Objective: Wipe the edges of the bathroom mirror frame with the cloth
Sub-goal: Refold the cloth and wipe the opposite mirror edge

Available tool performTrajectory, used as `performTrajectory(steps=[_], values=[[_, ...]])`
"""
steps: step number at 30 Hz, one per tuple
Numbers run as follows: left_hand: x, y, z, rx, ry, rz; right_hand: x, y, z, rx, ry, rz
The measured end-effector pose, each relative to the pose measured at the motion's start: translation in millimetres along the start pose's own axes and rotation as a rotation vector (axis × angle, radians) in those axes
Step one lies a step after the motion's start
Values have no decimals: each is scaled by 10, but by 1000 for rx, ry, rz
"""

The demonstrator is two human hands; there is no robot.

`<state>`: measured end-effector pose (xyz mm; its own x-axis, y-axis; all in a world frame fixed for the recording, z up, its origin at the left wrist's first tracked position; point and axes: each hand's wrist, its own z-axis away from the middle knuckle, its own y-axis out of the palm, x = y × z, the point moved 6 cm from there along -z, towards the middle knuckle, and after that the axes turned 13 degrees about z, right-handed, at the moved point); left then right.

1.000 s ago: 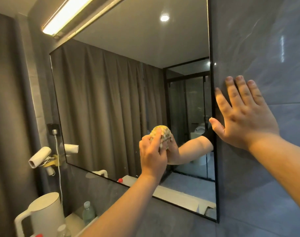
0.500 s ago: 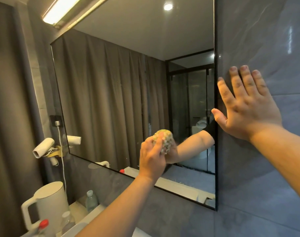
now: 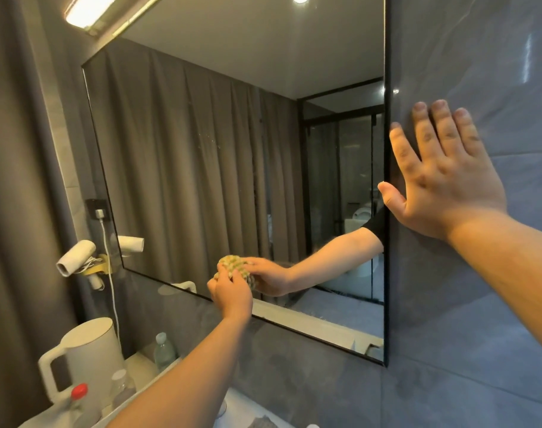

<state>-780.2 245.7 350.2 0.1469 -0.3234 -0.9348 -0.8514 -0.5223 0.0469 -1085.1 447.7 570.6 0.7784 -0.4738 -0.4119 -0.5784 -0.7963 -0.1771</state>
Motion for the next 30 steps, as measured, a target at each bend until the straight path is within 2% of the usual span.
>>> performTrajectory(steps=[9, 13, 20, 23, 27, 30], values=[[-784, 378, 998, 158, 507, -80, 14, -6, 15, 4, -10, -2], [-723, 480, 1210, 239, 577, -121, 11, 1, 22, 34, -12, -13], [-390, 418, 1111, 280, 513, -185, 312, 132, 678, 95, -15, -71], [0, 309, 1059, 270, 333, -185, 363, 145, 767, 100, -3, -77], [627, 53, 797, 163, -37, -210, 364, 148, 768, 92, 10, -73], [835, -31, 488, 151, -95, -140, 367, 153, 776, 79, 5, -69]])
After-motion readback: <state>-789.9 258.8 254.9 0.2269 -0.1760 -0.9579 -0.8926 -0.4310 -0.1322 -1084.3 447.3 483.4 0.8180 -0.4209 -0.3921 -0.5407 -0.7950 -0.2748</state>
